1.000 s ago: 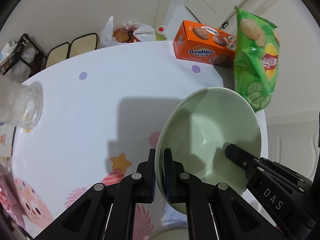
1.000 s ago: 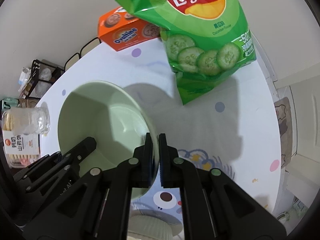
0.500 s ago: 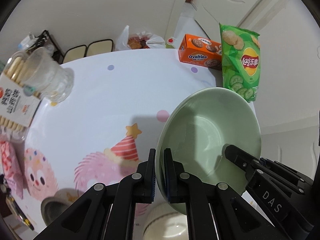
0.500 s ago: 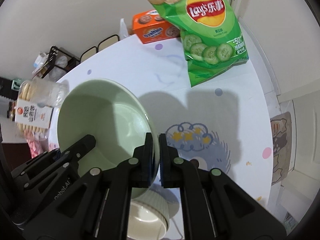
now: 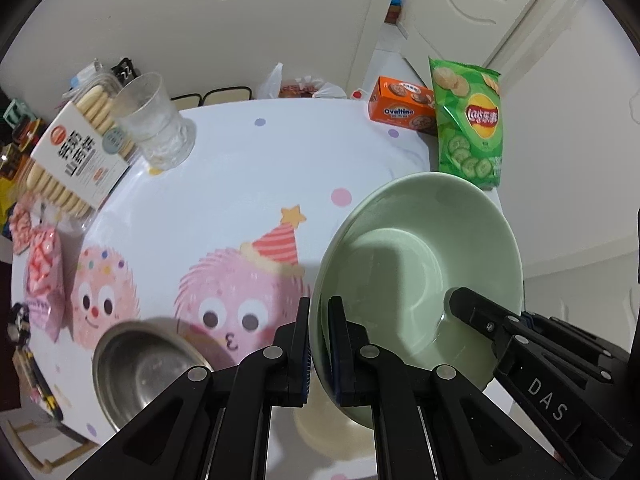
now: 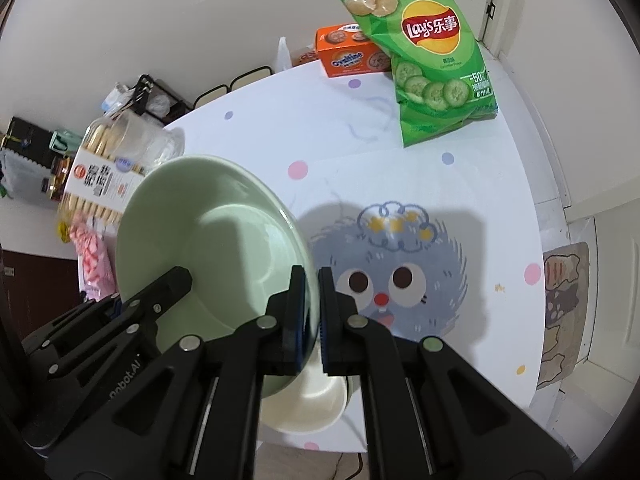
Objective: Organize plates and bowls
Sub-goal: 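Lift the pale green bowl and carry it to the nested bowls, then lower the pale green bowl onto the nested bowls, open both tools, then grip the rims of the stacked green bowls with both tools, then lift the green bowl stack and carry it over the steel bowls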
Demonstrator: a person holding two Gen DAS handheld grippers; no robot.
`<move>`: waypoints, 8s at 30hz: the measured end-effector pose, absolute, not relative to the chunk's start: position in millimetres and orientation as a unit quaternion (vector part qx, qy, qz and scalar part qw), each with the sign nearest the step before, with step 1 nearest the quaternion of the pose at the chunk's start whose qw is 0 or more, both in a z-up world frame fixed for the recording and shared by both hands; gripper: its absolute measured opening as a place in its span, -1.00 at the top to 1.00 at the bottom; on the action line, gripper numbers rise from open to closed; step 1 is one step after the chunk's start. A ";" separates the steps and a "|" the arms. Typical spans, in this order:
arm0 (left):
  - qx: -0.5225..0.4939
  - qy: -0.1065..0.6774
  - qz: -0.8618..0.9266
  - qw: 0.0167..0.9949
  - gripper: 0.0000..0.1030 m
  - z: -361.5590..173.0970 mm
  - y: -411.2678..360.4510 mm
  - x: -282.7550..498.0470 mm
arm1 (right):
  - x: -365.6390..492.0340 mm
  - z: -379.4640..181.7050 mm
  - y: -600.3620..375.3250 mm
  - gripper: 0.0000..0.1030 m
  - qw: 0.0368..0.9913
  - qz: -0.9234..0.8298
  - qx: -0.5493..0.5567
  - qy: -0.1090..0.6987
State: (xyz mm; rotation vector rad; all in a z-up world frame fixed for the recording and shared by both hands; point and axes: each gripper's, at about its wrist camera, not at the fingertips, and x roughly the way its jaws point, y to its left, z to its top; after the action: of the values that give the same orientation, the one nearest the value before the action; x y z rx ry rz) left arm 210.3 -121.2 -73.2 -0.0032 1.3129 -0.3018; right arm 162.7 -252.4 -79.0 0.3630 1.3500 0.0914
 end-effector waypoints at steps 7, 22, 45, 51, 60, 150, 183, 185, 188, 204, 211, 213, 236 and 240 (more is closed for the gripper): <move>-0.001 0.611 -0.134 0.780 0.85 -76.4 -115.6 177.1 | 133.0 -79.9 -248.1 0.85 0.761 0.058 0.155 0.627; -0.004 0.640 -0.120 0.759 0.85 -112.4 -108.3 136.1 | 95.2 -109.7 -237.7 0.83 0.738 0.071 0.125 0.659; 0.022 0.654 -0.115 0.747 0.83 -136.8 -114.9 129.7 | 89.3 -133.4 -227.4 0.82 0.717 0.065 0.078 0.690; 0.016 0.657 -0.120 0.744 0.72 -137.3 -114.5 130.4 | 90.2 -136.9 -230.9 0.81 0.711 0.066 0.088 0.694; 0.010 0.660 -0.129 0.740 0.26 -133.7 -118.2 130.6 | 91.1 -138.4 -233.4 0.80 0.709 0.068 0.097 0.695; -0.208 0.701 -0.159 0.664 0.30 -183.7 -68.6 136.3 | 97.9 -184.8 -260.8 0.52 0.659 0.104 0.233 0.708; -0.202 0.683 -0.160 0.683 0.47 -150.6 -57.5 137.0 | 103.8 -149.2 -259.6 0.52 0.690 0.124 0.204 0.683; -0.203 0.679 -0.159 0.688 0.48 -143.5 -56.2 137.1 | 105.2 -143.6 -259.4 0.52 0.693 0.127 0.200 0.680; -0.202 0.674 -0.156 0.693 0.48 -134.1 -55.4 137.4 | 107.0 -134.4 -257.7 0.52 0.698 0.134 0.195 0.676; -0.199 0.652 -0.162 0.714 0.48 -99.8 -30.8 139.0 | 112.6 -95.4 -234.6 0.52 0.719 0.142 0.191 0.654; -0.194 0.643 -0.162 0.722 0.48 -87.3 5.4 139.8 | 106.9 -81.8 -198.8 0.52 0.727 0.145 0.191 0.644; -0.197 0.642 -0.160 0.723 0.48 -84.0 21.7 139.4 | 105.2 -79.7 -185.6 0.52 0.727 0.147 0.190 0.644; -0.186 0.673 -0.142 0.702 0.48 -135.4 129.7 132.2 | 79.3 -131.5 -67.1 0.52 0.696 0.136 0.202 0.675; -0.177 0.681 -0.147 0.696 0.48 -154.2 133.6 140.3 | 81.1 -148.3 -61.4 0.52 0.691 0.122 0.209 0.681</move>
State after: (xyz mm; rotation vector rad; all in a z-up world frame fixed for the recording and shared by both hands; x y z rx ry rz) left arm 140.3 133.6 -154.2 -0.3947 1.5187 -0.3274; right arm 81.1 -61.4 -148.3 0.4670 1.5226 0.2733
